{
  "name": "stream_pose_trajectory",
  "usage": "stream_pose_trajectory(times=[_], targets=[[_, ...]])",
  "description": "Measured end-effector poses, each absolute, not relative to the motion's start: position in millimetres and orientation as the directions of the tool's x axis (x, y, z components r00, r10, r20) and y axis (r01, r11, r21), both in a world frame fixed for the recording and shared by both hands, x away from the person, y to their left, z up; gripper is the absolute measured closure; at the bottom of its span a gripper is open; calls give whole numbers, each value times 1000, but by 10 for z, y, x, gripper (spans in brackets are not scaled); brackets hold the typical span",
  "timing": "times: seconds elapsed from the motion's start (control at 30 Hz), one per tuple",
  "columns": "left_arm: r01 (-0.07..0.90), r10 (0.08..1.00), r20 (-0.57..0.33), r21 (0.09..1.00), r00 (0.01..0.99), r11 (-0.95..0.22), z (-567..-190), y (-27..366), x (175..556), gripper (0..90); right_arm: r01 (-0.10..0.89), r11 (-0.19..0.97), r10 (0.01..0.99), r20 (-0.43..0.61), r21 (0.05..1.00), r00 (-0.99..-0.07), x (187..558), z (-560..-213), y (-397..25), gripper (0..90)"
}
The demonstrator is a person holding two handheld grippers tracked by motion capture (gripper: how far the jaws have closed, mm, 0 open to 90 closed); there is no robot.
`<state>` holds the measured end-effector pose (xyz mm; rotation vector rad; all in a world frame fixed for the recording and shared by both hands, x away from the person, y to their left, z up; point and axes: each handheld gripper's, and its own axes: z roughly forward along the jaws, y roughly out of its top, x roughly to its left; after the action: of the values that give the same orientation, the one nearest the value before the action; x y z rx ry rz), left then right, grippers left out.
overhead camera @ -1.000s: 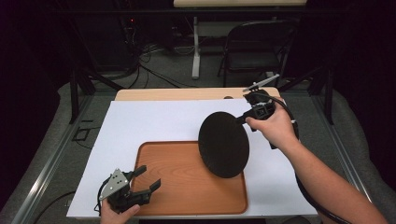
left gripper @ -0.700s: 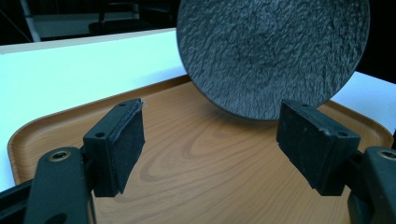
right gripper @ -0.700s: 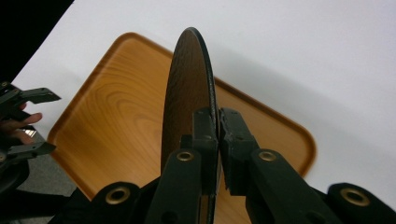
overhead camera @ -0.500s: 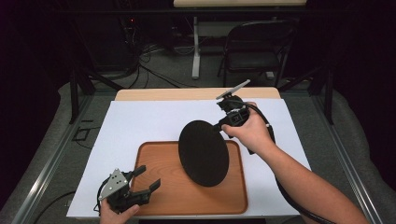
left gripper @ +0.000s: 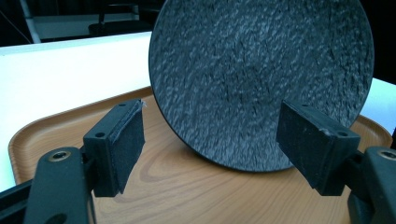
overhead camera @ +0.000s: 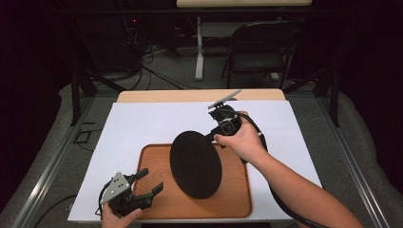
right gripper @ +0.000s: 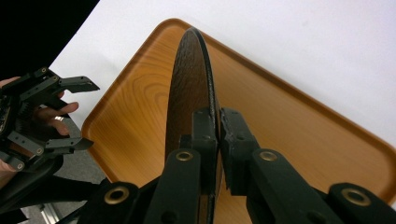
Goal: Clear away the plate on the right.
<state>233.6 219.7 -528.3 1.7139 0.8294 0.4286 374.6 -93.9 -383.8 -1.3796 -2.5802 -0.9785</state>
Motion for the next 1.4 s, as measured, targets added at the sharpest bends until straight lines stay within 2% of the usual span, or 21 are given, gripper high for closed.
stream_pose_trajectory(times=[0.77, 1.4], targets=[[310, 714, -132, 943, 688, -124, -5285, 2194, 2339, 235, 765, 409, 754, 288, 497, -590, 3743, -3961, -1006, 873], [307, 716, -124, 943, 687, -131, -5286, 2192, 2341, 235, 805, 357, 770, 338, 474, -541, 3793, -4128, -1222, 875]])
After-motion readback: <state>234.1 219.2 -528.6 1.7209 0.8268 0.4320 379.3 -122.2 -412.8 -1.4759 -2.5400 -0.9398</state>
